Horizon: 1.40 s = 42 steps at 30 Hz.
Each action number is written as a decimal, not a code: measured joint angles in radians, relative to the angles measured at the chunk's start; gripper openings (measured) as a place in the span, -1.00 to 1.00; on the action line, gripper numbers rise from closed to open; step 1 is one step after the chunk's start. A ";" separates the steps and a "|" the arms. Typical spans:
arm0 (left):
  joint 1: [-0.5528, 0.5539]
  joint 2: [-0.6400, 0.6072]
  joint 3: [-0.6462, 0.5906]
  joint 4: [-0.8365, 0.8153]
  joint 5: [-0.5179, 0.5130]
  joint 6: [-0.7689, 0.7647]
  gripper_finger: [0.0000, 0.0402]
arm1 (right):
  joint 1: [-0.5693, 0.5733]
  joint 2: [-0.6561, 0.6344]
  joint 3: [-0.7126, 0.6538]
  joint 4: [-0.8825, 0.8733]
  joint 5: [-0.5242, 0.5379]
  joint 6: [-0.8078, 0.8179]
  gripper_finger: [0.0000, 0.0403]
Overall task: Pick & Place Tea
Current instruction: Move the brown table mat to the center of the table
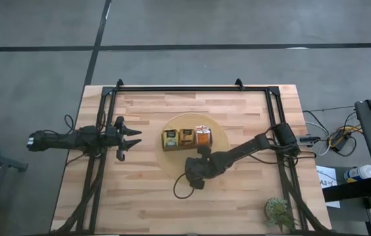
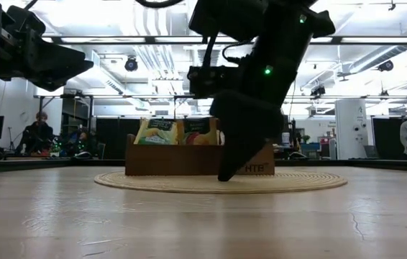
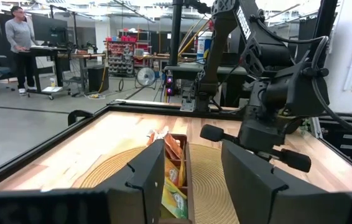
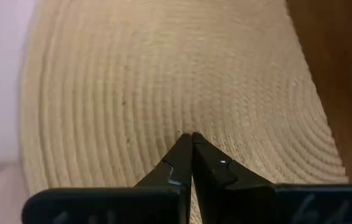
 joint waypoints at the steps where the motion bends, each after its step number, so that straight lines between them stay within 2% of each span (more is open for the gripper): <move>1: 0.000 0.000 0.000 0.000 0.000 0.000 -0.24 | 0.002 -0.006 -0.001 0.002 -0.003 -0.029 -0.96; 8: 0.000 0.000 0.000 0.000 0.000 0.000 -0.24 | 0.015 -0.025 -0.001 0.016 -0.154 -0.362 -0.96; 13: 0.000 0.000 0.000 0.001 0.000 0.000 -0.24 | 0.016 -0.026 -0.016 0.028 -0.160 -0.419 -0.96; 17: 0.000 0.000 0.000 0.001 0.000 0.000 -0.24 | 0.014 -0.011 -0.034 0.062 -0.192 -0.380 -0.96; 23: 0.000 0.000 0.000 0.002 -0.001 0.000 -0.24 | -0.013 0.044 -0.043 0.191 -0.308 -0.065 -0.96; 26: 0.000 0.000 0.000 0.002 0.000 0.000 -0.24 | -0.026 0.052 -0.043 0.199 -0.354 0.005 -0.96; 42: 0.000 0.000 0.000 0.003 0.000 0.000 -0.24 | -0.028 -0.020 -0.033 0.155 -0.342 -0.110 -0.96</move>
